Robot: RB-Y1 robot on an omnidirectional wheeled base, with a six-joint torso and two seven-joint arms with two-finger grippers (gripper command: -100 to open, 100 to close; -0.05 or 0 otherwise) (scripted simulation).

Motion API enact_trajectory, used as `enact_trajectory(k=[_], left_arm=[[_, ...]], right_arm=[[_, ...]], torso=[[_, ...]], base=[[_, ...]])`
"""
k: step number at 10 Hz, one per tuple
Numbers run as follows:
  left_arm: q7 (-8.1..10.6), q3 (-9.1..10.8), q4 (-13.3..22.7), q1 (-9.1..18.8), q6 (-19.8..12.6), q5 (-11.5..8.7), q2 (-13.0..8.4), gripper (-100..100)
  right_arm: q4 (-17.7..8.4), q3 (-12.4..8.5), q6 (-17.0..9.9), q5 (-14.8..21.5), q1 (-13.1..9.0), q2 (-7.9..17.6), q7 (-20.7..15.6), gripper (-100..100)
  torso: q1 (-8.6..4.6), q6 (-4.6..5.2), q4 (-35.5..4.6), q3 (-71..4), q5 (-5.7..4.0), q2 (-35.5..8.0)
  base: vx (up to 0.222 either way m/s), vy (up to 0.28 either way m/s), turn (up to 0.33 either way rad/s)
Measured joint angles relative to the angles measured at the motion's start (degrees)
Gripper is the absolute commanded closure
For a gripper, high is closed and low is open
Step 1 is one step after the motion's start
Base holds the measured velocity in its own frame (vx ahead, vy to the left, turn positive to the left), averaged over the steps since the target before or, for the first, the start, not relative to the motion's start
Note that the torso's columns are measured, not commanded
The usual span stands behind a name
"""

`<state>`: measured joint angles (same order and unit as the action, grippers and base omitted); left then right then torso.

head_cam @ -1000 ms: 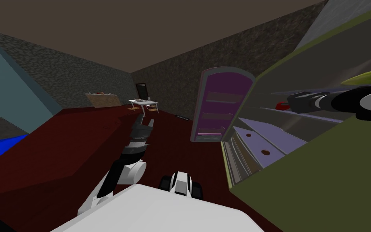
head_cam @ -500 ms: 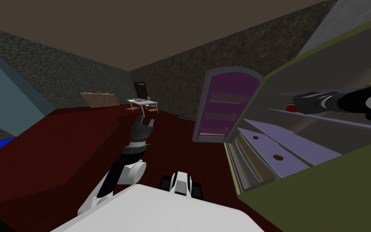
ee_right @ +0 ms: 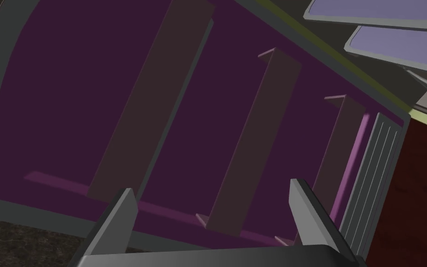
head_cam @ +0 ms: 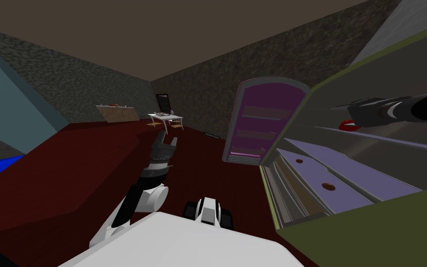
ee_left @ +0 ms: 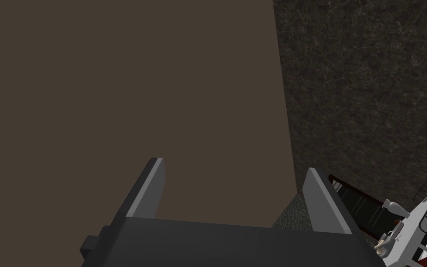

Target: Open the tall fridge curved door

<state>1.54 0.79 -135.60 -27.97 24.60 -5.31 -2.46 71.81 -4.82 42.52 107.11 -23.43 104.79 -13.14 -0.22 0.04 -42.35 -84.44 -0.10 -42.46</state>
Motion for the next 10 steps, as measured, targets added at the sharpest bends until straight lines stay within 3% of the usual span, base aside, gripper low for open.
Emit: enact_trajectory(k=[2,3,4,5,10], left_arm=[[0.0,-0.01,0.0,0.0,0.0,0.0,0.0,0],[0.0,-0.01,0.0,0.0,0.0,0.0,0.0,0],[0.0,-0.01,0.0,0.0,0.0,0.0,0.0,0],[0.0,-0.01,0.0,0.0,0.0,0.0,0.0,0],[0.0,-0.01,0.0,0.0,0.0,0.0,0.0,0]], right_arm=[[0.1,1.6,1.1,-0.1,-2.4,0.8,0.4,-100],[0.2,1.5,2.3,-0.3,-3.1,1.8,0.8,-100],[0.1,-0.7,3.6,-0.7,-1.9,2.5,0.6,-100],[0.1,-1.0,3.8,-0.7,-1.8,2.5,0.5,0],[0.1,-1.0,3.8,-0.7,-1.8,2.5,0.5,0]], torso=[[0.46,-0.06,0.1,-0.2,0.21,0.2],[0.38,-0.06,0.1,-0.2,0.18,0.3],[0.25,-0.04,0.1,-0.2,0.11,0.3],[0.23,-0.03,0.1,-0.2,0.08,0.2],[0.22,-0.04,0.1,-0.1,0.1,0.2]], base=[[-0.003,-0.033,0.062],[0.009,-0.04,0.054],[0.005,-0.016,0.007],[0.0,0.0,0.0],[0.0,0.0,0.0]])
